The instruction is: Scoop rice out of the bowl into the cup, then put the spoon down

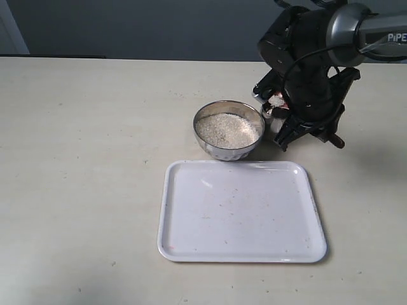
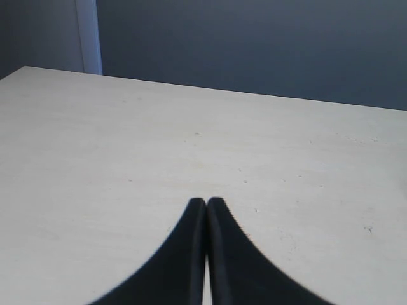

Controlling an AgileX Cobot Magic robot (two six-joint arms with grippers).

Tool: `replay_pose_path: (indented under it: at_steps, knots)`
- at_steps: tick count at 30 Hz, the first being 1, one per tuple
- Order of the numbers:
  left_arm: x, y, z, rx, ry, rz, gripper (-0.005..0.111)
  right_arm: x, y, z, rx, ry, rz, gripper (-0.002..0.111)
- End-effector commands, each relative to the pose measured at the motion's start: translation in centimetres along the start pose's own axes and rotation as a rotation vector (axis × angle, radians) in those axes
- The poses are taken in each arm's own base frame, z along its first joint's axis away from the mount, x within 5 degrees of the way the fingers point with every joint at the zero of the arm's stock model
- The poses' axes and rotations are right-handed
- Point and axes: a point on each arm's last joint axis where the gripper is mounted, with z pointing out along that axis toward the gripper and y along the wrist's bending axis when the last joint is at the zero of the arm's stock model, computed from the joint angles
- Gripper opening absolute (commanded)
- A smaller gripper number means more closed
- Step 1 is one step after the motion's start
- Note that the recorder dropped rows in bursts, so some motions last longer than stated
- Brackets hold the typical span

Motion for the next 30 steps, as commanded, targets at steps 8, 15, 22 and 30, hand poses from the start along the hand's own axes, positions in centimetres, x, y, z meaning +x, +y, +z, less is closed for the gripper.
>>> replay_pose_path:
  at_steps: [8, 15, 22, 30]
  knots:
    - [-0.3, 0.0, 0.0, 0.001, -0.017, -0.005, 0.001, 0.0, -0.3, 0.0, 0.046, -0.009, -0.020, -0.001]
    - [-0.3, 0.0, 0.0, 0.001, -0.017, -0.005, 0.001, -0.1, -0.8, -0.1, 0.098, -0.017, -0.021, -0.001]
    - [-0.3, 0.0, 0.0, 0.001, -0.017, -0.005, 0.001, 0.3, -0.7, 0.5, 0.124, 0.003, -0.047, -0.001]
    - [-0.3, 0.0, 0.0, 0.001, -0.017, -0.005, 0.001, 0.7, -0.6, 1.0, 0.154, 0.020, -0.055, -0.001]
